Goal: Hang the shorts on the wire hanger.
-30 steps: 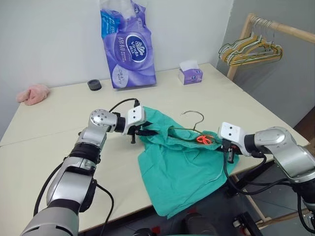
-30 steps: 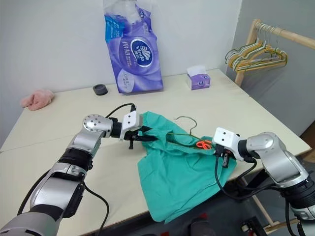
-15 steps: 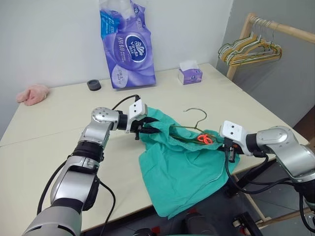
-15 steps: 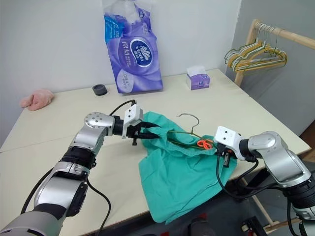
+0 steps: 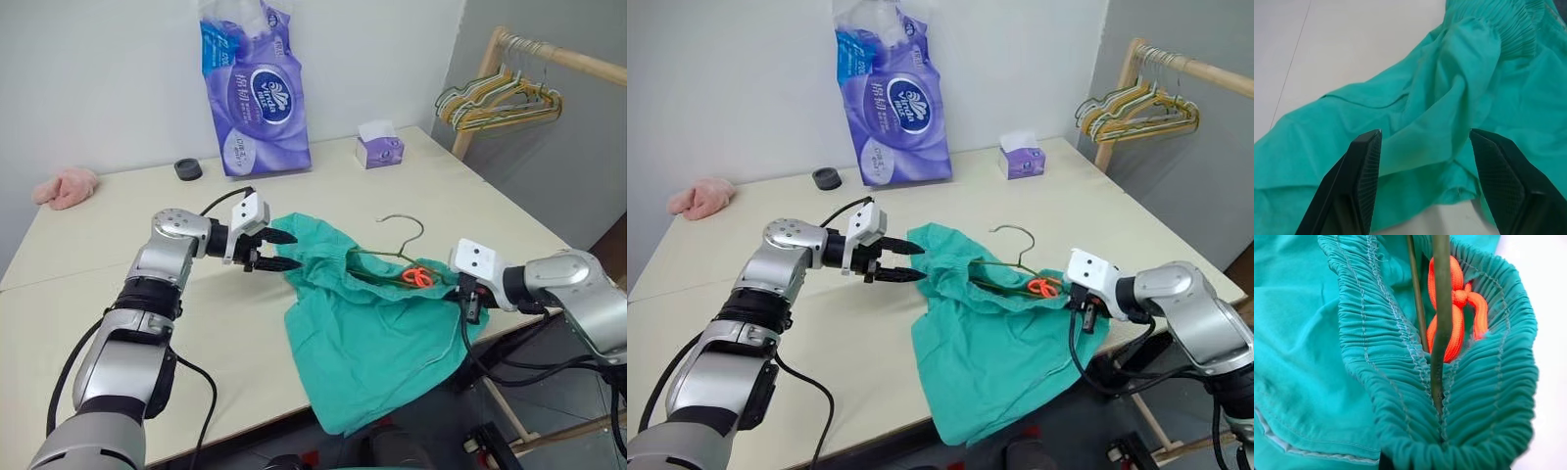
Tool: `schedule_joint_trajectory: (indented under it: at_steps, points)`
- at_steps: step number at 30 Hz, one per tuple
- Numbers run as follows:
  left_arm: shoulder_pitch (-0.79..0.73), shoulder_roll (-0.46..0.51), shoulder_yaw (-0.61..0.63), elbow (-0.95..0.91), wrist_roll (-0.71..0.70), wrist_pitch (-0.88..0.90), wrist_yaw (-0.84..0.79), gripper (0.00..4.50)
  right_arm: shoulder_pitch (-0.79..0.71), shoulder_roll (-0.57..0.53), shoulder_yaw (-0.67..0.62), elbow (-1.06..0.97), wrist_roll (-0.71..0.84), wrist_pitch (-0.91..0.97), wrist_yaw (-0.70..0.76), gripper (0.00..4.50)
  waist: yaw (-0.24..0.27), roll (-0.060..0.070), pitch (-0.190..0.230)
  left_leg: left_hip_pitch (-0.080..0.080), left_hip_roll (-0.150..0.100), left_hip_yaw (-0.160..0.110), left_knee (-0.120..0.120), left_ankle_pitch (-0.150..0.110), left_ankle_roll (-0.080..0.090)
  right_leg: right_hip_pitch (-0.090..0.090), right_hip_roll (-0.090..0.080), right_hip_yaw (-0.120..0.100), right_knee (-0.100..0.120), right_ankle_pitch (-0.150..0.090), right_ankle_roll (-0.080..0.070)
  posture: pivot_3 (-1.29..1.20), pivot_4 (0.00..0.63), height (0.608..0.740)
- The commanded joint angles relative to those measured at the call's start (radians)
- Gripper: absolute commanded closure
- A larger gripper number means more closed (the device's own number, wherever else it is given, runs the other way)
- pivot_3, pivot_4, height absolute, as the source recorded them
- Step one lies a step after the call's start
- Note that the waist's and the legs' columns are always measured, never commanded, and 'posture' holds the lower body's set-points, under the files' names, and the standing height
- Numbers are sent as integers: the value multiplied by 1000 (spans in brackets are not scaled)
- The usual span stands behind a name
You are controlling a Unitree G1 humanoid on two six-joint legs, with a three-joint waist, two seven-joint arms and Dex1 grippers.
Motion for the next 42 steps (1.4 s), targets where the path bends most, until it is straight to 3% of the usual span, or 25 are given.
schedule_joint_trajectory:
  at_steps: [1, 15, 19, 26, 34, 42]
  points:
    - [-8, 13, -5, -20, 6, -36, -33, 1485, -5, -32, -58, -49, 31, -2, 19, 4500, -1, 0, 0, 0, 0, 0, 0, 0, 0, 0, 0, 0, 0, 0, 0, -294, 17, 740]
    - [-9, -92, -41, 39, 68, -229, 20, 1485, 14, -51, -70, -113, 77, 23, 21, 4500, -1, 0, 0, 0, 0, 0, 0, 0, 0, 0, 0, 0, 0, 0, 0, -311, 19, 740]
    - [-30, -104, -25, 76, 63, -242, 27, 2331, 24, -54, -72, -123, 83, 27, 19, 4500, -2, 0, 0, -1, 0, 0, 0, 0, 0, 0, 0, 0, 0, 0, 0, -315, 20, 740]
    - [-44, -88, -37, 133, 99, -325, 42, 4467, 34, -63, -78, -126, 93, 28, 19, 4500, -2, 0, 0, -1, 0, 0, 0, 0, 0, 0, 0, 0, 0, 0, 0, -313, 20, 740]
    - [-54, -86, -33, 173, 122, -372, 46, 4467, 35, -84, -83, -105, 95, 12, 30, 4500, -1, 0, 0, -1, 0, 0, 0, 0, 0, 0, 0, 0, 0, 0, 0, -309, 20, 740]
    - [-101, -77, -26, 288, 176, -429, 166, 4467, 87, -131, -120, -131, 128, 11, 60, 4500, -1, 0, 0, -1, 0, 0, 0, 0, 1, 0, 0, -1, 0, 0, 0, -310, 20, 740]
